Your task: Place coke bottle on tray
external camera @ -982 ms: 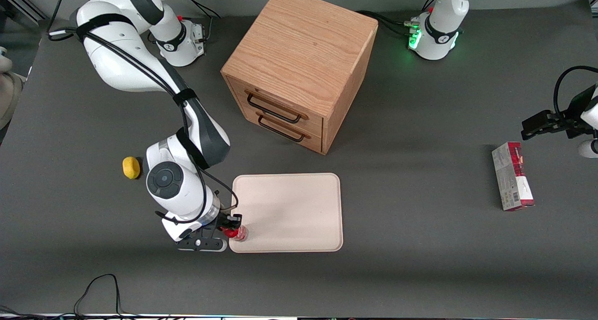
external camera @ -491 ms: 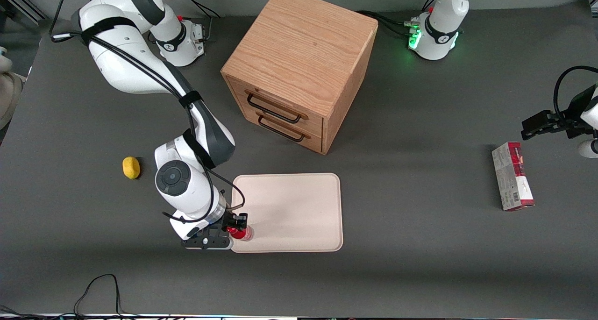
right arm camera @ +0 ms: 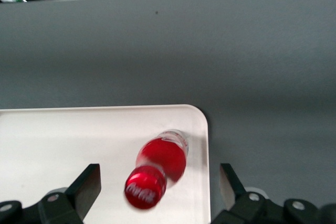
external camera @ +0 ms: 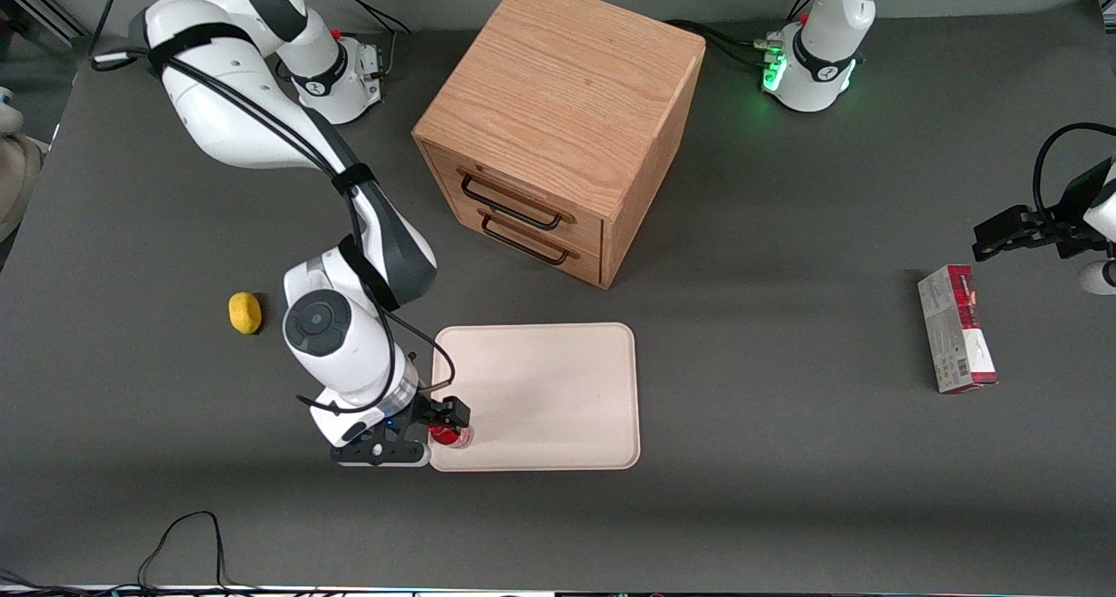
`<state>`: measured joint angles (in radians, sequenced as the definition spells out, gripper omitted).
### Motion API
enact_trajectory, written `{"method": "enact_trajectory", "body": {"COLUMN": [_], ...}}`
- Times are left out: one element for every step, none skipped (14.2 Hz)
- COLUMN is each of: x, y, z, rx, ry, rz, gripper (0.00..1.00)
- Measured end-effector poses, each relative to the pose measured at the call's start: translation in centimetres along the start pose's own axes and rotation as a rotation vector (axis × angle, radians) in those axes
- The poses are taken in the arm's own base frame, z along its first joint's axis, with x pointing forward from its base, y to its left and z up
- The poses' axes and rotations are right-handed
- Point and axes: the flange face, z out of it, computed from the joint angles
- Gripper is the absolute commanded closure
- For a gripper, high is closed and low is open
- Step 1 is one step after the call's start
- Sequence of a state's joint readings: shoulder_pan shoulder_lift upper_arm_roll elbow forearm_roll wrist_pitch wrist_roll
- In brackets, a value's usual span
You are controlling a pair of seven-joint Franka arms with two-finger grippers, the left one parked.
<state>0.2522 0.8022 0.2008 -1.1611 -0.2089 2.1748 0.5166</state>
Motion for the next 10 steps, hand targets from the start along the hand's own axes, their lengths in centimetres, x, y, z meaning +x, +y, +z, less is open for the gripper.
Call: {"method": "enact_trajectory", "body": {"x": [0.1, 0.3, 0.2, 0.0, -0.4, -1.0, -1.9, -3.1, -4.3, -5.6], "y": [0.4, 1.0, 1.9, 3.2, 4.9, 7.1, 9.5, 12.0, 14.3, 16.5], "z": [-2.0, -4.1, -6.4, -8.7, -11.1, -13.6, -16.0, -18.5, -20.7, -22.8], "rx": [-0.018, -0.039, -0.057, -0.067, -0.068, -0.069, -0.076, -0.090, -0.102, -0.111], "ry": [-0.007, -0.010, -0.007, -0.003, -0.009, -0.025, -0.048, -0.076, -0.104, -0.128], "rz": [0.002, 0.006, 0.010, 0.015, 0.018, 0.015, 0.006, -0.006, -0.013, -0.011], "gripper": [0.00, 0.00, 0.00, 0.00, 0.00, 0.00, 0.00, 0.00, 0.00, 0.00]}}
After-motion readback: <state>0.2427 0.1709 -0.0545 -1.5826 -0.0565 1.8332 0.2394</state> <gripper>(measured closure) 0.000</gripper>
